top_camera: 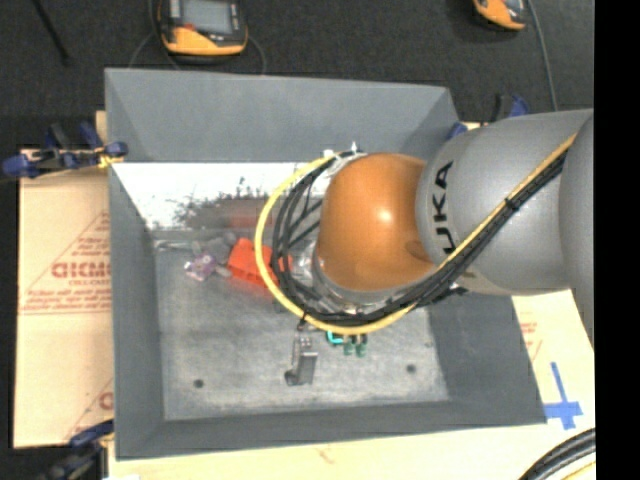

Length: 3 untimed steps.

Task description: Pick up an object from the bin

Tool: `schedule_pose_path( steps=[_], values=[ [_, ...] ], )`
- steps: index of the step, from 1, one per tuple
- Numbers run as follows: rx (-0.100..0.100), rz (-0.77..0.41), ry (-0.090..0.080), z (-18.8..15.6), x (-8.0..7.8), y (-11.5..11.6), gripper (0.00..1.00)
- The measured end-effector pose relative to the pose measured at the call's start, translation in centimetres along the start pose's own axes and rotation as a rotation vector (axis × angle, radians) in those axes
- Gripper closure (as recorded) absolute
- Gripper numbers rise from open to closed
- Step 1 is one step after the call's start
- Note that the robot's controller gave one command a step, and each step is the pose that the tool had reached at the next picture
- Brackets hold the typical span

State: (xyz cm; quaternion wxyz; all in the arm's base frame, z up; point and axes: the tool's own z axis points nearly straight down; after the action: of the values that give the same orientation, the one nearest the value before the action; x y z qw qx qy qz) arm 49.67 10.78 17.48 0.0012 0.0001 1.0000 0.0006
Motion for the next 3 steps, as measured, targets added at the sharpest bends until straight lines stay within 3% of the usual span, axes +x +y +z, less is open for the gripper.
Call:
schedule_pose_path(
  steps=[1,2,3],
  values=[
    [0.002,0.252,0.0,5.8,-6.4,-4.5,0.0],
    [-0.002,0.204,-0.005,9.3,-10.7,1.9,0.0],
    [-0.005,0.4,-0.014,10.0,-7.0,-0.4,0.0]
  ],
)
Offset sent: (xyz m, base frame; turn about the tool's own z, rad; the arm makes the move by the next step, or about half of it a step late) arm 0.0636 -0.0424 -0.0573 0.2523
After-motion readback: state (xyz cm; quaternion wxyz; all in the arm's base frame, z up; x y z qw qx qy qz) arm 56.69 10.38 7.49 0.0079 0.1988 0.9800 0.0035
